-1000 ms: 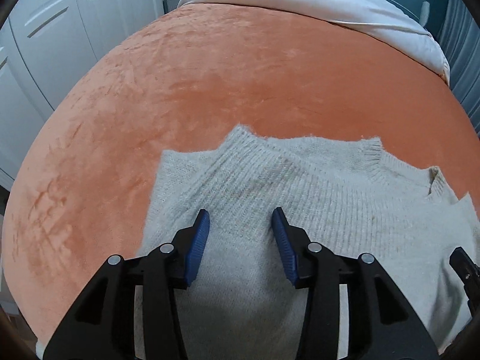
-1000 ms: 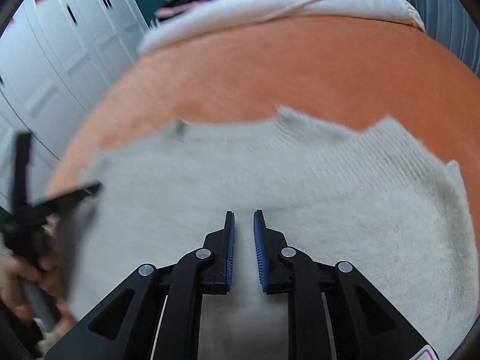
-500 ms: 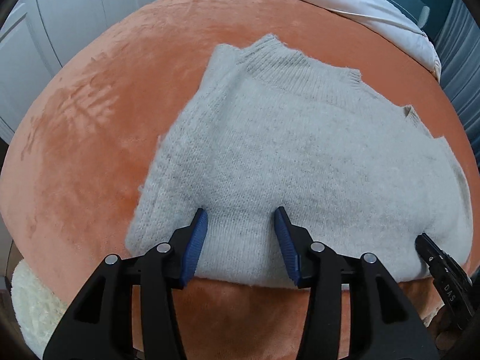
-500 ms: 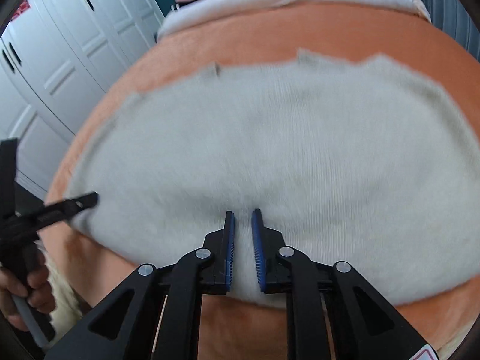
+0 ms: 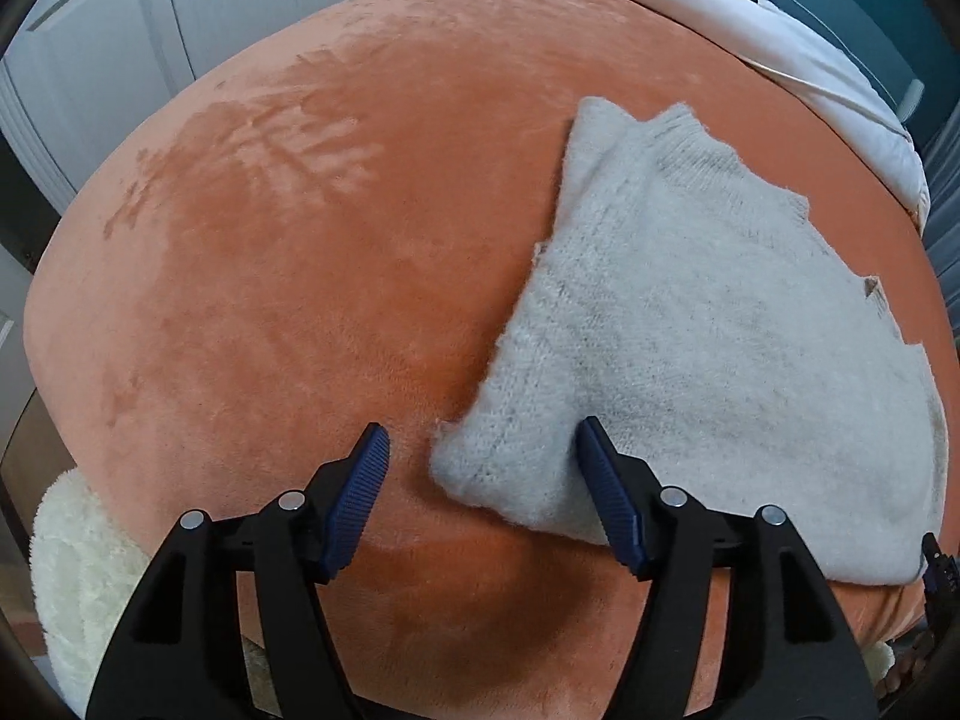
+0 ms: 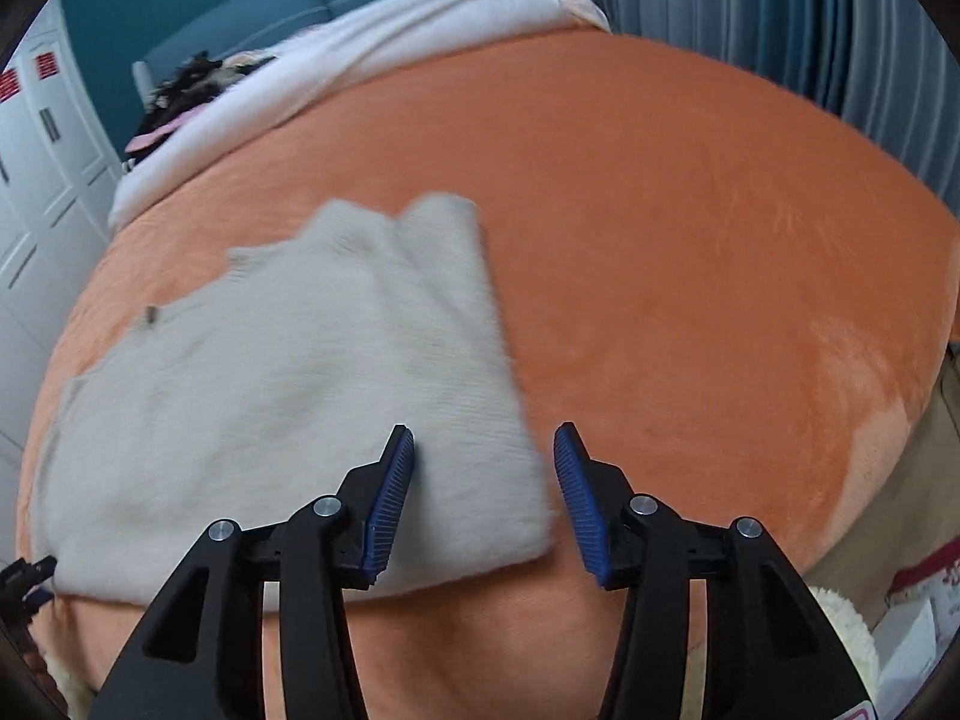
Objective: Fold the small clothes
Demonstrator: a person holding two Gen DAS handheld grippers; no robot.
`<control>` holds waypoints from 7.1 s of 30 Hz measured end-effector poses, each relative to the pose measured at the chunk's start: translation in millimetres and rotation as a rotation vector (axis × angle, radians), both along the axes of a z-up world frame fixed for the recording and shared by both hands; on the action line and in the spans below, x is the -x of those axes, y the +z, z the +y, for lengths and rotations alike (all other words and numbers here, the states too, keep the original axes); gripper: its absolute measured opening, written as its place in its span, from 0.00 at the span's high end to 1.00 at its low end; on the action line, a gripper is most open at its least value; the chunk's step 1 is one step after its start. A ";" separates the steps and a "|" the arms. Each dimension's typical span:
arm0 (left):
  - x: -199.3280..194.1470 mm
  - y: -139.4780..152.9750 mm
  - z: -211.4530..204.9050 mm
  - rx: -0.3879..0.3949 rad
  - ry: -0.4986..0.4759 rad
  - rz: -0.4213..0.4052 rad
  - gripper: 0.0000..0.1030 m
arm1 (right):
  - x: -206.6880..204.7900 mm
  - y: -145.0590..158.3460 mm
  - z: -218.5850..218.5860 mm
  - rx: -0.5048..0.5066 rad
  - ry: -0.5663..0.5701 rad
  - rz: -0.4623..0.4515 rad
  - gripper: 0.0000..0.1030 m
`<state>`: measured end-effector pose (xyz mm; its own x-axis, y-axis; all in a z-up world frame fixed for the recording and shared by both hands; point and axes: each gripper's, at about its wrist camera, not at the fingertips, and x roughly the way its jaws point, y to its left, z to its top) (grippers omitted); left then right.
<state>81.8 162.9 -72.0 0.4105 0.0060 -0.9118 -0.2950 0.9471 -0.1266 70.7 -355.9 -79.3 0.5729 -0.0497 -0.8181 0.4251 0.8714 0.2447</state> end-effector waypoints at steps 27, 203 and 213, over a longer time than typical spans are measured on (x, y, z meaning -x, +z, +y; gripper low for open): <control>-89.5 -6.4 3.2 0.166 0.092 -0.030 0.23 | -136.6 9.6 211.9 -0.094 0.589 0.021 0.88; 2.9 51.8 -216.5 -0.084 -0.456 -0.063 0.56 | 37.5 5.0 1.6 -0.132 0.112 0.008 0.85; 4.4 47.5 -243.2 -0.080 -0.523 -0.058 0.51 | 33.3 36.4 17.8 -0.084 0.165 -0.033 0.63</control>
